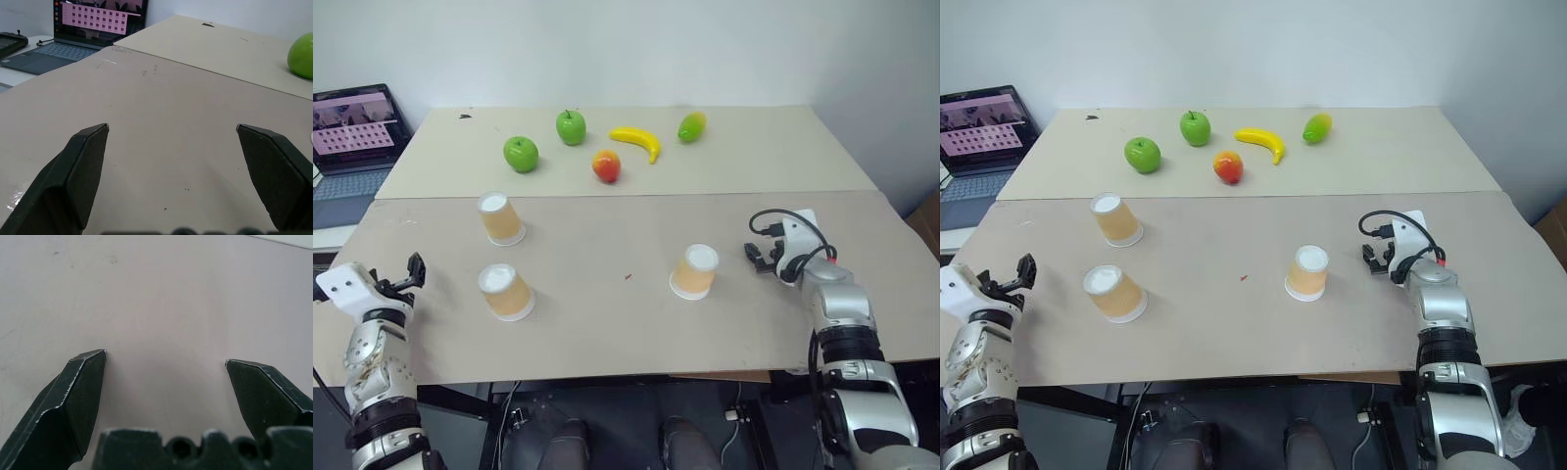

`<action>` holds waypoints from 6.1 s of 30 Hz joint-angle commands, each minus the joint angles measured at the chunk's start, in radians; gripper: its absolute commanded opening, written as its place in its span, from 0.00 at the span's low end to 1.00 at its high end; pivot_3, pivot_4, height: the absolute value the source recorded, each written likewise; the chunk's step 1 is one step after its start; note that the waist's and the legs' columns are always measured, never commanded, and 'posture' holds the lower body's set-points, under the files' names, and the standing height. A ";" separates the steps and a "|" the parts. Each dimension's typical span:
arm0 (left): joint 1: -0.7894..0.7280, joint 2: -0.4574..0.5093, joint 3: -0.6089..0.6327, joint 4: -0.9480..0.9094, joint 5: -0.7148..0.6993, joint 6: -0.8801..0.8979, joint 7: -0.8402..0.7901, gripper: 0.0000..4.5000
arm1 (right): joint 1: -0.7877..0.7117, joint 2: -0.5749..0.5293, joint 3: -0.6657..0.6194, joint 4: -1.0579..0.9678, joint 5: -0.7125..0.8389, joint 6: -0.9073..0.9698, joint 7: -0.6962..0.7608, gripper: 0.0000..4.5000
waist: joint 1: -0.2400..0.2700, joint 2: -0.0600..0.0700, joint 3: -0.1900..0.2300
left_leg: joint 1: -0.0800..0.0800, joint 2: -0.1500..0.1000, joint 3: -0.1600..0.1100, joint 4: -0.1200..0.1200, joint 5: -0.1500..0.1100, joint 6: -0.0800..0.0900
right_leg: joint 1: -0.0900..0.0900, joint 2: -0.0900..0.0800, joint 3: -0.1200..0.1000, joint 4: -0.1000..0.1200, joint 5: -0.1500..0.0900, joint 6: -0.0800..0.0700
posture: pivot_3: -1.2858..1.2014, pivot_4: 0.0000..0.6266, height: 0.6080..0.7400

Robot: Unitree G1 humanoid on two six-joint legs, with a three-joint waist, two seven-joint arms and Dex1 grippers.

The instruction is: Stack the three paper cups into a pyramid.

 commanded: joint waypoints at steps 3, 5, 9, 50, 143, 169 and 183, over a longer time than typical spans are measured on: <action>-0.028 0.036 -0.013 0.027 0.013 -0.022 -0.036 1.00 | 0.016 -0.040 -0.063 -0.027 0.009 -0.033 -0.027 1.00 | 0.002 0.000 0.000 | 0.000 0.000 0.000 0.000 0.000 0.000 | 0.000 0.000 0.000 0.000 0.000 0.000 | 0.52 0.24 0.94; -0.014 0.049 -0.002 -0.009 -0.019 -0.013 -0.087 1.00 | -0.008 -0.063 -0.095 -0.015 0.015 -0.049 -0.041 1.00 | 0.002 0.000 0.000 | 0.000 0.000 0.000 0.000 0.000 0.000 | 0.000 0.000 0.000 0.000 0.000 0.000 | 0.52 0.24 0.94; 0.058 0.106 0.015 -0.182 -0.118 0.087 -0.223 1.00 | -0.120 -0.072 -0.158 -0.095 0.147 0.032 0.059 1.00 | -0.007 0.000 0.000 | -0.001 0.000 0.000 0.000 0.000 0.000 | -0.001 0.000 0.000 0.000 0.000 0.000 | 0.52 0.24 0.94; 0.211 0.331 -0.260 -0.584 -0.139 0.386 -0.693 1.00 | -0.151 -0.023 0.402 -0.858 0.373 0.317 0.538 1.00 | -0.001 0.002 0.001 | 0.001 0.001 0.000 -0.003 0.000 0.000 | -0.001 0.001 0.000 -0.001 0.000 -0.001 | 0.52 0.24 0.94; -0.238 -0.162 -0.297 -0.331 0.373 0.271 0.180 0.98 | -0.162 0.031 0.338 -0.774 0.290 0.314 0.425 1.00 | 0.026 0.000 0.001 | -0.005 -0.001 -0.002 0.002 0.000 0.000 | -0.003 0.000 -0.002 -0.001 0.001 0.000 | 0.52 0.24 0.94; -0.367 -0.142 -0.355 -0.214 0.334 0.187 0.150 0.98 | -0.115 0.014 0.319 -0.791 0.292 0.332 0.380 1.00 | 0.025 0.000 0.001 | -0.005 -0.001 -0.003 0.002 0.000 0.000 | -0.003 0.000 -0.003 -0.001 0.001 0.000 | 0.52 0.24 0.94; -0.285 -0.178 -0.348 -0.269 0.292 0.234 0.172 0.98 | -0.129 0.013 0.326 -0.777 0.289 0.337 0.386 1.00 | 0.025 0.000 0.001 | -0.005 -0.001 -0.003 0.002 0.000 0.000 | -0.003 0.000 -0.003 -0.001 0.001 0.000 | 0.52 0.24 0.94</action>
